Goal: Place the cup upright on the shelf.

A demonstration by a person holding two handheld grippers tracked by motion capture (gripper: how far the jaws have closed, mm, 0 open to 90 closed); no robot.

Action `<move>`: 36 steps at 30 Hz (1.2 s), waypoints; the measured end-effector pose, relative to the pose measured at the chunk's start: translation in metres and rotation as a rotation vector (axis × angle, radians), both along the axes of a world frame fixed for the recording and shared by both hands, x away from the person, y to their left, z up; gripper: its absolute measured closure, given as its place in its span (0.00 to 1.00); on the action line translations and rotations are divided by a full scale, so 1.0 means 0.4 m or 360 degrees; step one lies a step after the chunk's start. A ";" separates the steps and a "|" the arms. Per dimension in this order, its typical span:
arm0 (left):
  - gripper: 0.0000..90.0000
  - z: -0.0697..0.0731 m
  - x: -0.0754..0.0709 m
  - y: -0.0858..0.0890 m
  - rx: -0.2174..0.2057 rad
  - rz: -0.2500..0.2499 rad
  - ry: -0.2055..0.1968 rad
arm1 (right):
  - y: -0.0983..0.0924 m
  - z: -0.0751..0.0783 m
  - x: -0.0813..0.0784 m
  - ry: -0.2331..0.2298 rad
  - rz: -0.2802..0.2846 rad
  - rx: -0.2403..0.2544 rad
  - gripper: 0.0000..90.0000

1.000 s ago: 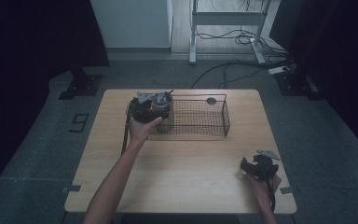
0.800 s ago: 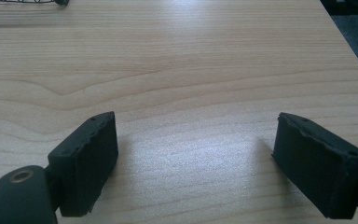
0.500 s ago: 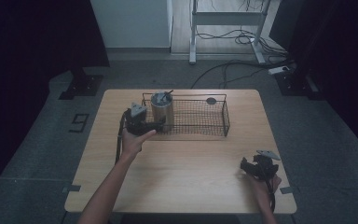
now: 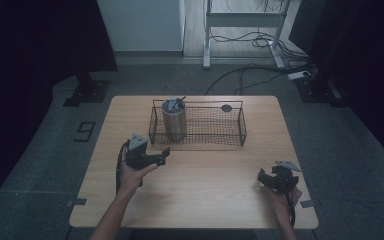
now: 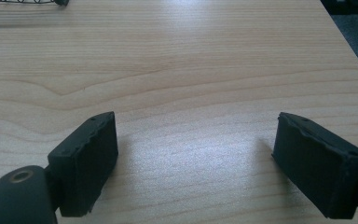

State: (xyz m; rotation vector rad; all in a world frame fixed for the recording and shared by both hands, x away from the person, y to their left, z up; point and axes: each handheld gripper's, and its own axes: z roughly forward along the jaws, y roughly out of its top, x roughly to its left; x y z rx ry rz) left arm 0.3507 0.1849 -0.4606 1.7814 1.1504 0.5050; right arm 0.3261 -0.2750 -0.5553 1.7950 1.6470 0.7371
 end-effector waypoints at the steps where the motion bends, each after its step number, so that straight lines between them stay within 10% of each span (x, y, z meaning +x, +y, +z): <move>1: 0.04 -0.009 -0.008 0.004 0.0007 0.0006 0.0006 | 0.000 0.000 0.000 0.0000 0.0000 0.0000 0.15; 19: 0.06 -0.138 -0.113 0.050 0.0107 0.0030 0.0131 | 0.000 0.000 0.000 0.0000 -0.0001 0.0000 0.15; 36: 0.08 -0.159 -0.119 0.043 0.0167 0.0009 0.0181 | 0.000 0.000 0.000 0.0000 -0.0002 0.0000 0.15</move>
